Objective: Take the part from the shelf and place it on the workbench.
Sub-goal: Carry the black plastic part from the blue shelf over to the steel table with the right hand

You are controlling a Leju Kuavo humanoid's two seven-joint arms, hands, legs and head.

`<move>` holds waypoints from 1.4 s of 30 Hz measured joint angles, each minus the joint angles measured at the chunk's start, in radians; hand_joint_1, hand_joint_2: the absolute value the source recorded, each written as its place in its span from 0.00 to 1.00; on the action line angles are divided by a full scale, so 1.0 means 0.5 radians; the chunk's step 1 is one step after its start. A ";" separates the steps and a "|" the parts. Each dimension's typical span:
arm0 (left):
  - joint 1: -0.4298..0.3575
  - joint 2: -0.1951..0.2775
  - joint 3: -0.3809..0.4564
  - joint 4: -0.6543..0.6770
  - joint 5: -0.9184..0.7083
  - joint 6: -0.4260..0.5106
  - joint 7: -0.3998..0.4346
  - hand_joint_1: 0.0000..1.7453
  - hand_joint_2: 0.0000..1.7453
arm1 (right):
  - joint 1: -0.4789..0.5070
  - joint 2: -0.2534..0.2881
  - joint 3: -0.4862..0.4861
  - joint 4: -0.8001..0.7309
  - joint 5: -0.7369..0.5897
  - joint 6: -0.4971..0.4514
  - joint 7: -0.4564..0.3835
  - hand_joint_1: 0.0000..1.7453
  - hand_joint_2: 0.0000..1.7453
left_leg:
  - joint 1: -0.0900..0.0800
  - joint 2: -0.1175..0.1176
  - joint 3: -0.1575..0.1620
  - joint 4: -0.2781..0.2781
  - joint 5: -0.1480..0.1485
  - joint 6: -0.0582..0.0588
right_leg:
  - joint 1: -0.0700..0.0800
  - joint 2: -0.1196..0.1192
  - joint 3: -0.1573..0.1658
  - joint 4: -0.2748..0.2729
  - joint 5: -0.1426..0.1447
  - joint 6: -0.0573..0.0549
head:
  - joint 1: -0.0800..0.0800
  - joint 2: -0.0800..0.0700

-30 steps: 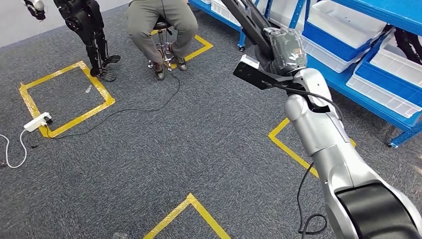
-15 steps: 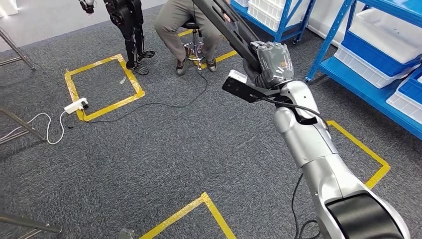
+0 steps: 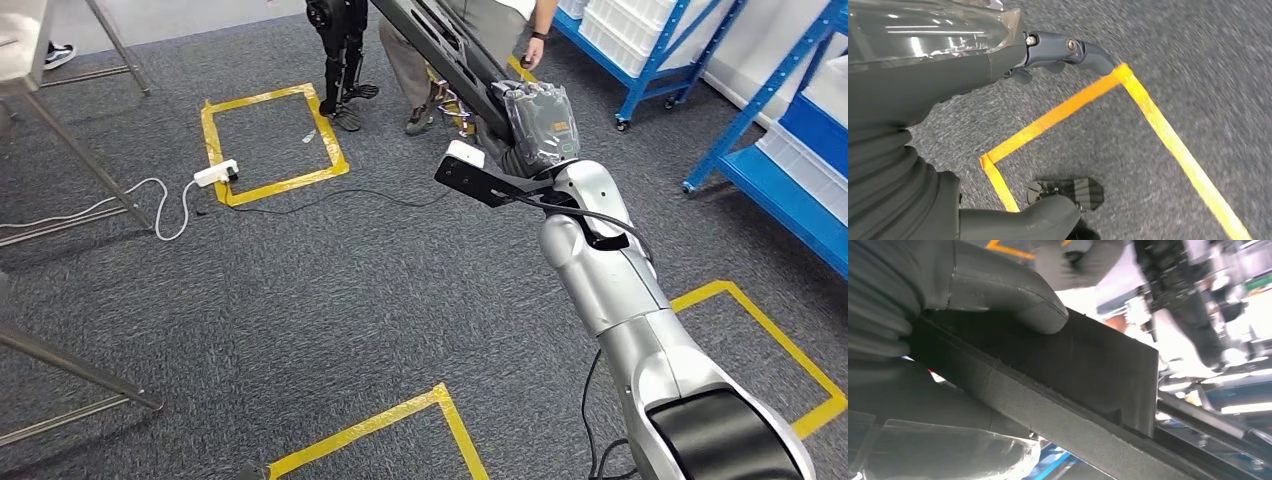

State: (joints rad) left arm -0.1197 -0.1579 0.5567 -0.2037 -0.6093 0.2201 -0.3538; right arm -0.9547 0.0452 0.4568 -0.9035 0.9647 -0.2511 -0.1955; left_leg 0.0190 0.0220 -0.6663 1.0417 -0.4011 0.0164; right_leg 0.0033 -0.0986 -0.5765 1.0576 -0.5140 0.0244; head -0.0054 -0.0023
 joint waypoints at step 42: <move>-0.020 0.001 -0.068 0.000 -0.157 0.002 0.027 0.00 1.00 | 0.292 -0.274 -0.134 -0.066 -0.184 -0.142 -0.187 1.00 1.00 | -0.019 -0.298 0.009 -0.024 0.033 0.009 | -0.060 0.329 0.001 -0.042 0.063 0.038 | 0.004 0.000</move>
State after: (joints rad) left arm -0.1299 -0.1573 0.5228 -0.2037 -0.6880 0.2213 -0.3406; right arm -0.8085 -0.0919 0.3899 -0.9365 0.8725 -0.3222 -0.2890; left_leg 0.0094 -0.1268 -0.6619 1.0297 -0.3846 0.0211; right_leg -0.0266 0.0660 -0.5758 1.0367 -0.4827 0.0436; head -0.0033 -0.0023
